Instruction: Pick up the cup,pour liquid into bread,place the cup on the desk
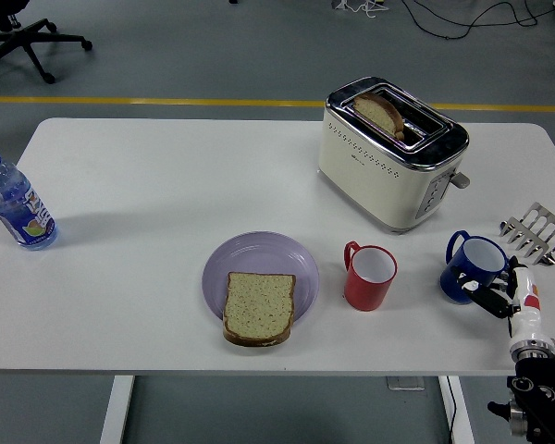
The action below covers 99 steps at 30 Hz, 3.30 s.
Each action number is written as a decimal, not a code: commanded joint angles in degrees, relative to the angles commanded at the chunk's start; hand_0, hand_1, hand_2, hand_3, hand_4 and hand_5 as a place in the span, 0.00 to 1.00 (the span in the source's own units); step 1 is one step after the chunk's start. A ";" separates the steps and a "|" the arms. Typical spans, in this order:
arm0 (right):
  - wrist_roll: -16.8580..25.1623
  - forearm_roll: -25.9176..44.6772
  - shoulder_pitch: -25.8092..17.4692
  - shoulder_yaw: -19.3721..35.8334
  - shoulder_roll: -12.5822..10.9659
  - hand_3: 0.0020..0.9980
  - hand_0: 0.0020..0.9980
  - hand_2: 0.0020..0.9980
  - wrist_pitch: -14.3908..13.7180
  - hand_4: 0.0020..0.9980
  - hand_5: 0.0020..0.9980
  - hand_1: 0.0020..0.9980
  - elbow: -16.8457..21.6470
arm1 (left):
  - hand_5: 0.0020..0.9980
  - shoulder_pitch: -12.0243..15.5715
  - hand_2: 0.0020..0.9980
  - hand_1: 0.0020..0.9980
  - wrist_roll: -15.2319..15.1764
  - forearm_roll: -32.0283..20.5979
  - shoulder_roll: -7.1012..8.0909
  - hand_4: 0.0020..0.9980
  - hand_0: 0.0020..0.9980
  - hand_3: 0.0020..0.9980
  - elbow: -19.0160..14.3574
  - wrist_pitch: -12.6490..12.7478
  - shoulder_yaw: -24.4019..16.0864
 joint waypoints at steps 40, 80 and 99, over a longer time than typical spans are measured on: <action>-8.70 -16.82 -2.79 11.18 -3.81 0.48 0.15 0.35 2.61 0.77 0.07 0.14 19.37 | 1.00 0.13 0.75 0.74 -0.12 0.32 -0.03 0.41 0.68 0.65 0.00 -0.02 -0.68; -37.93 -36.09 20.53 -12.98 -7.03 0.44 0.11 0.32 18.35 0.70 0.06 0.11 31.43 | 1.00 -0.41 0.75 0.74 -0.02 -0.26 0.25 0.41 0.68 0.65 0.00 -0.26 -0.56; -42.09 -45.77 31.58 -27.43 -3.49 0.43 0.11 0.32 21.10 0.67 0.06 0.11 23.15 | 1.00 -0.27 0.75 0.75 0.20 0.17 0.31 0.41 0.68 0.65 0.00 -0.29 -0.86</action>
